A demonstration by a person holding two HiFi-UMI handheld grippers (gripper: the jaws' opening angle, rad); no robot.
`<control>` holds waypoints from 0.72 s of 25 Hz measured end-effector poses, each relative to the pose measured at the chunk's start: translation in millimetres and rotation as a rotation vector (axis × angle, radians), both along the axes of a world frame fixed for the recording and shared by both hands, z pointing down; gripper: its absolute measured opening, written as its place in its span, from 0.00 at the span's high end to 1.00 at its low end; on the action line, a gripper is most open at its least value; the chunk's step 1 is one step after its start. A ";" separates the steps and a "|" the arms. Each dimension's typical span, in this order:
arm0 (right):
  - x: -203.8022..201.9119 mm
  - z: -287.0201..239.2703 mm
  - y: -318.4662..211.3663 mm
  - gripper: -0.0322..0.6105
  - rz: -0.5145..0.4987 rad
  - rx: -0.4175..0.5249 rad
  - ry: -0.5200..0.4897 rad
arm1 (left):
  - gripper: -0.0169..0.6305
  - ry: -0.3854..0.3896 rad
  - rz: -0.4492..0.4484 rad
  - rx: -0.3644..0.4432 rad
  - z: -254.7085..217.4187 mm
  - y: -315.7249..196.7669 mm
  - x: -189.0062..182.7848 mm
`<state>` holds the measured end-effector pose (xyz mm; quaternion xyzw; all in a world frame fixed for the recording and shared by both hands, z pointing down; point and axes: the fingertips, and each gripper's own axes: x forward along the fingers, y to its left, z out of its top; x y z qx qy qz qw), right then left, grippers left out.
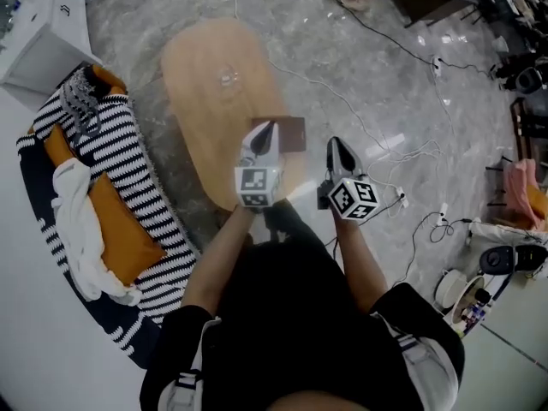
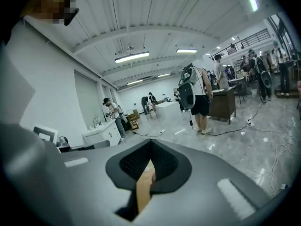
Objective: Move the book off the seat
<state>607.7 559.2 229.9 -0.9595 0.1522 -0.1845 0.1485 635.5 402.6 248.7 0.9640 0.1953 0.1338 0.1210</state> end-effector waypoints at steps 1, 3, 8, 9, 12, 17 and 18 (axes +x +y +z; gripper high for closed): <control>-3.6 -7.0 -3.6 0.94 0.007 -0.013 0.005 | 0.96 0.003 -0.002 0.005 -3.1 -2.3 -6.0; -9.8 -19.3 -12.5 0.94 0.007 -0.038 0.022 | 0.96 0.013 -0.008 0.013 -9.9 -7.2 -15.5; -21.7 -44.0 -38.6 0.94 -0.040 -0.072 0.081 | 0.96 0.065 -0.014 0.038 -33.7 -17.4 -27.8; -24.2 -48.3 -43.8 0.94 -0.050 -0.078 0.094 | 0.96 0.077 -0.014 0.044 -38.9 -20.1 -29.0; -29.7 -59.3 -55.6 0.94 -0.070 -0.090 0.128 | 0.96 0.114 -0.018 0.047 -55.4 -27.2 -32.0; -33.4 -77.5 -69.4 0.94 -0.093 -0.085 0.171 | 0.96 0.165 -0.004 0.048 -79.2 -29.9 -40.2; -33.8 -80.3 -72.9 0.94 -0.099 -0.084 0.179 | 0.96 0.175 -0.001 0.050 -83.0 -30.4 -42.1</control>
